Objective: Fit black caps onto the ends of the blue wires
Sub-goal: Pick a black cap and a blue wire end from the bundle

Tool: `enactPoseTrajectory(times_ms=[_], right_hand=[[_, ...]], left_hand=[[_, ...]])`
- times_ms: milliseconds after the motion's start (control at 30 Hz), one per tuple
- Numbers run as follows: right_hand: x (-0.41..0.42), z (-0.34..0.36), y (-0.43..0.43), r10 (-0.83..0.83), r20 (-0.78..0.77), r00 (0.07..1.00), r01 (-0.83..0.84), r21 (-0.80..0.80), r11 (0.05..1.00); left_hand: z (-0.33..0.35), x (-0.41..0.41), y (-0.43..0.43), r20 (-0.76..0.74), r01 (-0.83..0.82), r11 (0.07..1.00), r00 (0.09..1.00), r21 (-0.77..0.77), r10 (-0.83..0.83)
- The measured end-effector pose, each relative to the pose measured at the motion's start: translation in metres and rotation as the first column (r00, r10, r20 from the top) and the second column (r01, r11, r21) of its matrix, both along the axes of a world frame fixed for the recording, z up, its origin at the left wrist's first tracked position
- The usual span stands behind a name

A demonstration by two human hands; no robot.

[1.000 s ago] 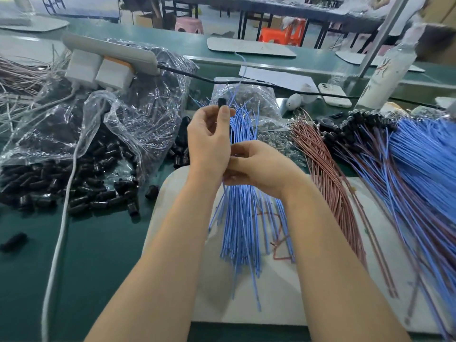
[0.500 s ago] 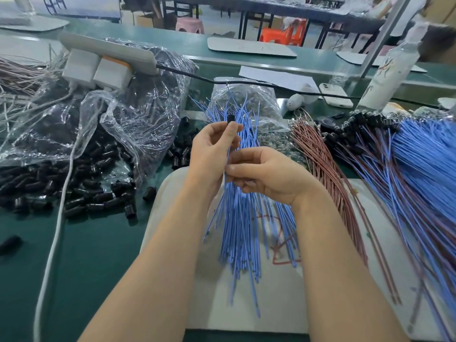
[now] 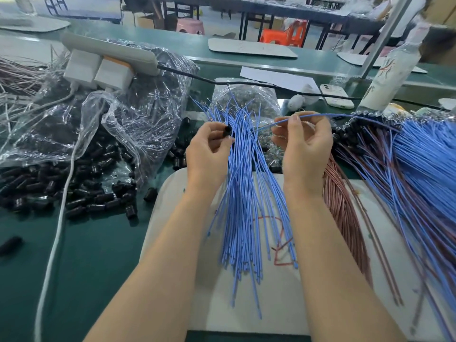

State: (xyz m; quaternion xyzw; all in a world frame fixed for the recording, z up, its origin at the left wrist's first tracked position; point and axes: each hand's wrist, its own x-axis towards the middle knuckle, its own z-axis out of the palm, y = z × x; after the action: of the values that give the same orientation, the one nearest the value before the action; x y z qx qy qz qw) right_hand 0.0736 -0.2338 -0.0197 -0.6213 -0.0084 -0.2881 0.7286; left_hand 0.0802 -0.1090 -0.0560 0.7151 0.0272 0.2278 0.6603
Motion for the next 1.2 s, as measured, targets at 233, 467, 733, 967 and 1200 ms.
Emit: enactPoseTrajectory(times_ms=[233, 467, 733, 967, 1200], right_hand=[[-0.004, -0.002, 0.010, -0.041, 0.103, 0.994, 0.065, -0.245, 0.967], [-0.002, -0.010, 0.012, -0.061, 0.204, 0.977, 0.143, -0.417, 0.898], [-0.001, -0.014, 0.013, -0.086, 0.261, 0.961, 0.205, -0.470, 0.859], [0.001, -0.014, 0.010, -0.106, 0.270, 0.957, 0.224, -0.456, 0.862], [-0.001, -0.013, 0.010, -0.102, 0.283, 0.954, 0.222, -0.433, 0.874]], left_hand=[[0.001, -0.003, -0.006, 0.043, -0.005, 0.996, 0.999, 0.086, 0.002], [0.002, -0.006, -0.007, 0.062, -0.005, 0.992, 0.998, 0.125, -0.002], [0.002, -0.006, -0.007, 0.056, -0.004, 0.988, 0.998, 0.155, -0.005], [0.002, -0.006, -0.006, 0.012, -0.007, 0.982, 1.000, 0.189, 0.005], [0.003, -0.006, -0.006, -0.004, 0.004, 0.982, 1.000, 0.188, -0.004]])
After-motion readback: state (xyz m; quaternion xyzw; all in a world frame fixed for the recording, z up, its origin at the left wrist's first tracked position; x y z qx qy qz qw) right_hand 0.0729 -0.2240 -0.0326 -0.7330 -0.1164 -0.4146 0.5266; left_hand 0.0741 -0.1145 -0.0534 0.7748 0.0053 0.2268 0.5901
